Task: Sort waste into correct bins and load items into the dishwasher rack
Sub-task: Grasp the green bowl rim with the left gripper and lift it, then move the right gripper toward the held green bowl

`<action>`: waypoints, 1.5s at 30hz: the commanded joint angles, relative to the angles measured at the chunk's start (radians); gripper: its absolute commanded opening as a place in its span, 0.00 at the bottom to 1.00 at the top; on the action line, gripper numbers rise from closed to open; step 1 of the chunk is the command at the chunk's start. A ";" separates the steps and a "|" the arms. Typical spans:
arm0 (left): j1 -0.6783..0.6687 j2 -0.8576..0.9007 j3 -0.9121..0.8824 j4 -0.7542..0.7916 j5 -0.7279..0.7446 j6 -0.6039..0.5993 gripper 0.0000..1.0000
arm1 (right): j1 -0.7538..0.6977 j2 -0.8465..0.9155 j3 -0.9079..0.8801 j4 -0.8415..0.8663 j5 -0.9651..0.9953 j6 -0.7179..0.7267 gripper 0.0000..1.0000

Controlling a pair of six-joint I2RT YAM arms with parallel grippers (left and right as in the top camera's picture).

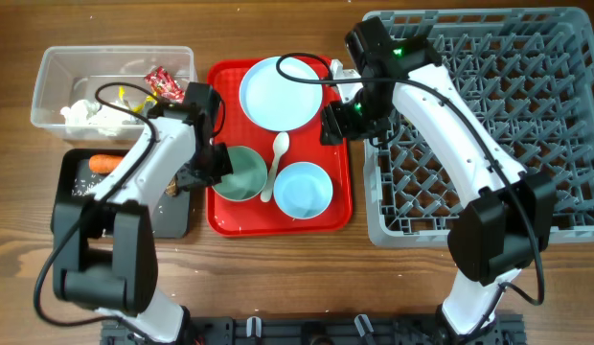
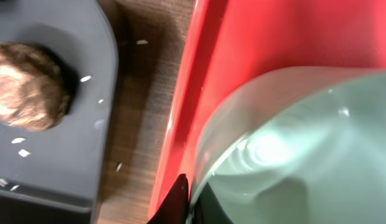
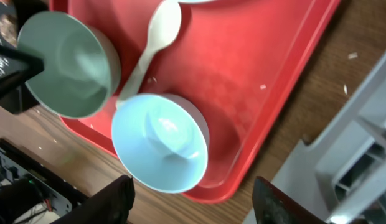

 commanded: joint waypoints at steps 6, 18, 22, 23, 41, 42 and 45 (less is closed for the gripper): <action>0.002 -0.180 0.119 -0.050 0.097 -0.006 0.04 | 0.002 0.000 0.064 0.025 -0.122 -0.004 0.75; -0.040 -0.198 0.119 0.039 0.230 -0.036 0.04 | 0.044 -0.009 0.105 0.049 -0.152 -0.002 0.73; -0.083 -0.198 0.119 0.059 0.229 -0.036 0.04 | 0.068 -0.009 0.105 0.070 -0.120 -0.005 0.73; -0.092 -0.198 0.119 0.061 0.229 -0.036 0.04 | 0.074 -0.009 0.105 0.073 -0.120 -0.006 0.74; -0.119 -0.198 0.119 0.074 0.296 -0.036 0.04 | 0.108 -0.008 0.028 0.161 -0.032 -0.004 0.70; -0.119 -0.198 0.119 0.075 0.302 -0.035 0.04 | 0.108 -0.008 0.022 0.168 -0.032 -0.002 0.69; -0.119 -0.198 0.119 0.076 0.306 -0.036 0.04 | 0.108 -0.008 0.005 0.182 -0.032 -0.002 0.65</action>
